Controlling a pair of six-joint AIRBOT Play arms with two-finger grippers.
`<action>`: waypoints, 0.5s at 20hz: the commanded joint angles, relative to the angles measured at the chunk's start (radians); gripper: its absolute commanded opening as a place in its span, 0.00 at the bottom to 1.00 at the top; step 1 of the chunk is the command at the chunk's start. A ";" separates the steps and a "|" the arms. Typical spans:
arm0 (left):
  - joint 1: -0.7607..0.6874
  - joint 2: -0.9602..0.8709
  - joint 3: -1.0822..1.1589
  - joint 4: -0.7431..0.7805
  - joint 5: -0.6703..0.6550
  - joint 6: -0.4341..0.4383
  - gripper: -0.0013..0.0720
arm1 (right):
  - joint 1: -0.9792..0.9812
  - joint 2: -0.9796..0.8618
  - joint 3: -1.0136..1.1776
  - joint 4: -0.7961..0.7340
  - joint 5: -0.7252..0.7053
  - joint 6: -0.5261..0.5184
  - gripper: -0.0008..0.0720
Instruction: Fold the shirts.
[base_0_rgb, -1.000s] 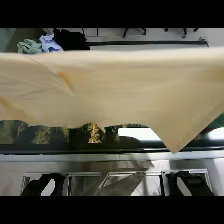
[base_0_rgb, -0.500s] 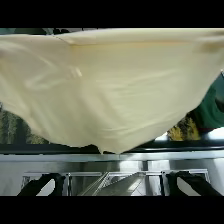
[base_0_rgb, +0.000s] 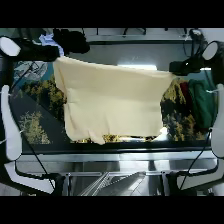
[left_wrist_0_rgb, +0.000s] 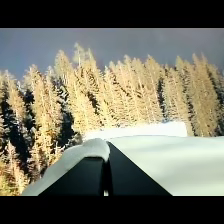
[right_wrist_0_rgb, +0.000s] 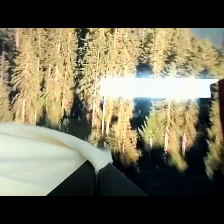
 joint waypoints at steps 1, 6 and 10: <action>-0.016 -0.146 0.050 0.027 -0.024 0.013 0.03 | 0.000 -0.111 -0.009 0.028 -0.174 0.004 0.04; -0.016 -0.148 0.008 0.109 -0.020 0.014 0.03 | -0.001 -0.111 -0.008 0.028 -0.251 0.004 0.04; -0.013 -0.113 0.008 0.217 -0.104 0.013 0.03 | -0.001 -0.101 -0.008 0.025 -0.128 0.004 0.04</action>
